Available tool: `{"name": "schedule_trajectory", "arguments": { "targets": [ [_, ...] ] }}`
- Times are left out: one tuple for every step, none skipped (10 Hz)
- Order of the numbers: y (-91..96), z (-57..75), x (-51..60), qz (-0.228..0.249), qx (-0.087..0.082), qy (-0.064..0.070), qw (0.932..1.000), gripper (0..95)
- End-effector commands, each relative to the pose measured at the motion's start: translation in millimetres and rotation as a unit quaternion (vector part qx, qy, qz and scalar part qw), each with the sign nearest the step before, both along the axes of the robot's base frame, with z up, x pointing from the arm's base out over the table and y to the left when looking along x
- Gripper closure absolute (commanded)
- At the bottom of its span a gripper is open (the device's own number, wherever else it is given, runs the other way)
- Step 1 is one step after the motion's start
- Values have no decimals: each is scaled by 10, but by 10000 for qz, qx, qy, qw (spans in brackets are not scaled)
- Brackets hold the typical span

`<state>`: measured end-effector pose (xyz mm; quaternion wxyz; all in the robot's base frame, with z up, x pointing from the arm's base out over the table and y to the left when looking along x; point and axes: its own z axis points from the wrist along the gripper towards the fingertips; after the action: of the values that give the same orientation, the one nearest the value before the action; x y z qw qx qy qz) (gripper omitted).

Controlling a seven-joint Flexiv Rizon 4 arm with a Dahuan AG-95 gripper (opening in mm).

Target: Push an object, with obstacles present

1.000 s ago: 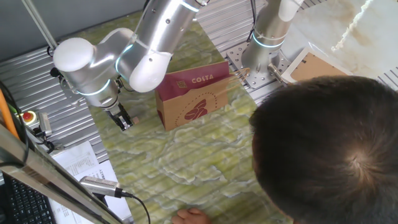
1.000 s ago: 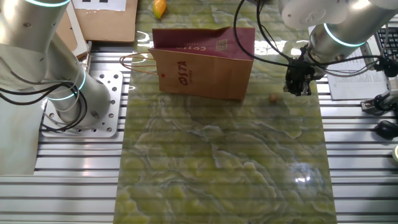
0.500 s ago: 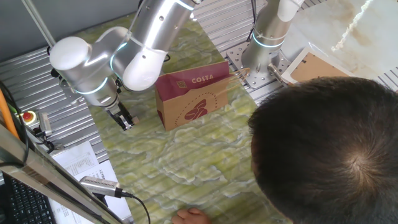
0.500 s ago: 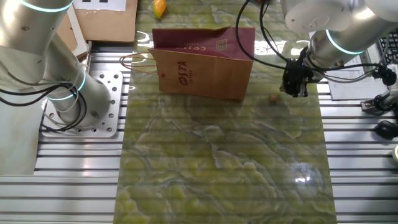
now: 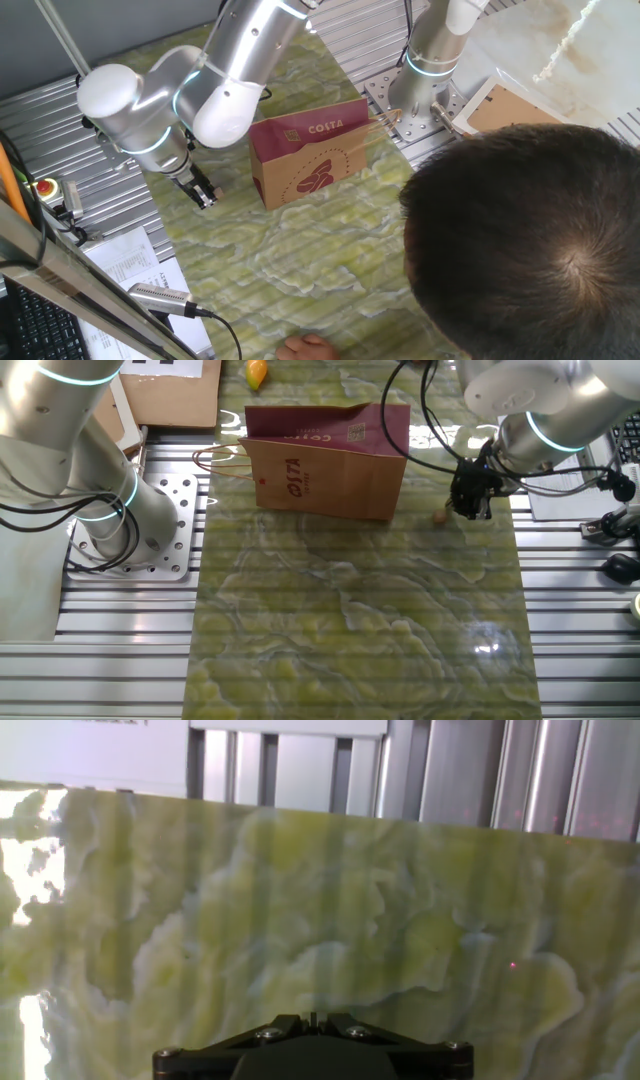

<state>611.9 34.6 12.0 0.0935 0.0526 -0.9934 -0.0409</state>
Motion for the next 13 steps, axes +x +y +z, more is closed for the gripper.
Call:
{"name": "schedule_trajectory", "arguments": {
  "targets": [
    [-9,5,-30,30,-14,4,10000,950],
    [-19,-4,-44,36,-33,24,10000,950],
    [-31,-13,-59,35,-44,27,10000,950],
    [-59,-36,-95,60,-65,39,10000,950],
    [-92,-59,-137,104,-74,36,9999,950],
    [-118,-54,-161,133,-62,48,9999,950],
    [-157,-5,-188,193,-70,69,9998,950],
    [-192,16,-209,228,-71,69,9997,950],
    [-213,29,-221,242,-60,54,9997,950],
    [-204,43,-222,225,-19,-15,9997,950],
    [-168,62,-224,180,68,-54,9998,950],
    [-73,101,-231,44,101,-22,9999,950],
    [0,134,-242,-21,98,37,9999,950]
  ]
}}
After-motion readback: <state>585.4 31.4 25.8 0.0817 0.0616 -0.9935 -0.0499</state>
